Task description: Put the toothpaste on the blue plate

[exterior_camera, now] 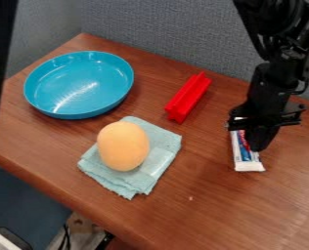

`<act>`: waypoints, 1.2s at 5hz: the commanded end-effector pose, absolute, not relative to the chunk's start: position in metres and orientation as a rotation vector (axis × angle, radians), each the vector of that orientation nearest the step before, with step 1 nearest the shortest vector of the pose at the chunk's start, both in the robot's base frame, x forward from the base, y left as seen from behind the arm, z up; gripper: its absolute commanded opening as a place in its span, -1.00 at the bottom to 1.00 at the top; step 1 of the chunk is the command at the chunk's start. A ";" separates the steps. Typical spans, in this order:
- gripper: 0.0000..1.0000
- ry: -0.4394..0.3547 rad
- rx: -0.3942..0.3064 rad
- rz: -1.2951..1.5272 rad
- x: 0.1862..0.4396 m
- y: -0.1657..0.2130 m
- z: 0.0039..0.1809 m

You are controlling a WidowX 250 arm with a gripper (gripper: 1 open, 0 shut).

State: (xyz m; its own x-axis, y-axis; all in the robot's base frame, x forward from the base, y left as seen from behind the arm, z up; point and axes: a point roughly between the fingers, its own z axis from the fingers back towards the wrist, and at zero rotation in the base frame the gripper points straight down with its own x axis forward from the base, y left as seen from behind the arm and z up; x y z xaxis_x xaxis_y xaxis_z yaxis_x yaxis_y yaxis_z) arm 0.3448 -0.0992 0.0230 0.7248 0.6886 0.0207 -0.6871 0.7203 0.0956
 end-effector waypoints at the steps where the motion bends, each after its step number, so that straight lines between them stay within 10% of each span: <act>1: -1.00 -0.030 0.076 0.763 0.347 -0.085 0.050; 6: -1.00 -0.029 0.004 0.792 0.344 -0.039 0.116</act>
